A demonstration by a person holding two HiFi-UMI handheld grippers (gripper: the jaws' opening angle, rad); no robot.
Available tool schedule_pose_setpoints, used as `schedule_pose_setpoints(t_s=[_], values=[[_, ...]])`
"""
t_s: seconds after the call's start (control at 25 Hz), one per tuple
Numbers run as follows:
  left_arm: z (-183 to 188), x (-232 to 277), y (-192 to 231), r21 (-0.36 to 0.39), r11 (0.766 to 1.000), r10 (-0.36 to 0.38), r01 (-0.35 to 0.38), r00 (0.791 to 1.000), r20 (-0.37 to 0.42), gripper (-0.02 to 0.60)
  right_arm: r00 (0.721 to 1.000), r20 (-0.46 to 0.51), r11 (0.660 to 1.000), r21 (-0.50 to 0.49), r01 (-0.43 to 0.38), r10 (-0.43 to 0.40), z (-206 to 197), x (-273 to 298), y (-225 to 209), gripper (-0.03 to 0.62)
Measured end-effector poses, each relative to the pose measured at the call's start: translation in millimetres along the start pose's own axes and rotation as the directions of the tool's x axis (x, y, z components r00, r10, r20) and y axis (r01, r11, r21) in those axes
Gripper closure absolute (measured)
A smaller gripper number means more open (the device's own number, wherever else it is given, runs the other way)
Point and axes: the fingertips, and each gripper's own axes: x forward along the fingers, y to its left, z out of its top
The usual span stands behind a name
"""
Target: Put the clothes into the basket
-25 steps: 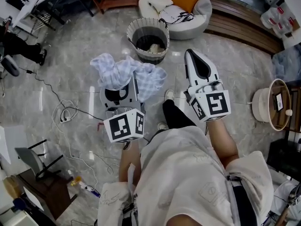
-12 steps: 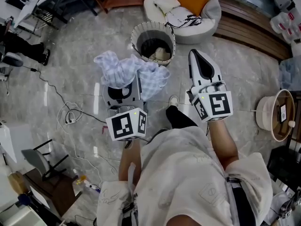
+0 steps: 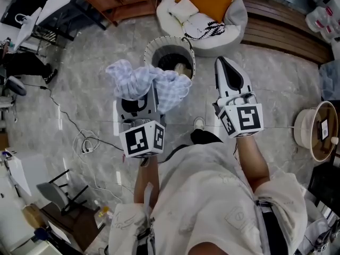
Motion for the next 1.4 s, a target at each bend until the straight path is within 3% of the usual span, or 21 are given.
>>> schedule_pose_setpoints(t_s=[0.4,0.72,1.16,1.4], values=[[1,74,-6,0.010,1.000,-0.019,0.020,1.000,-0.006,0.353,1.000,-0.016,1.000,0.000,0.025,-0.025,-3,49,-43,0.605],[-33,146,22,-0.019,0.998,-0.066,0.065,0.996,-0.059,0.353,0.995,-0.069,0.998,-0.009,0.066,-0.067,-28,109,-50,0.605],[-105,244,62,-0.040,0.989,-0.145,0.140,0.969,-0.199,0.353,0.975,-0.196,0.994,0.007,0.112,-0.109,-86,201,-50,0.605],[-172,280,87,-0.079,0.986,-0.164,0.147,0.938,-0.306,0.353,0.958,-0.262,0.992,0.007,0.124,-0.117,-121,237,-40,0.605]])
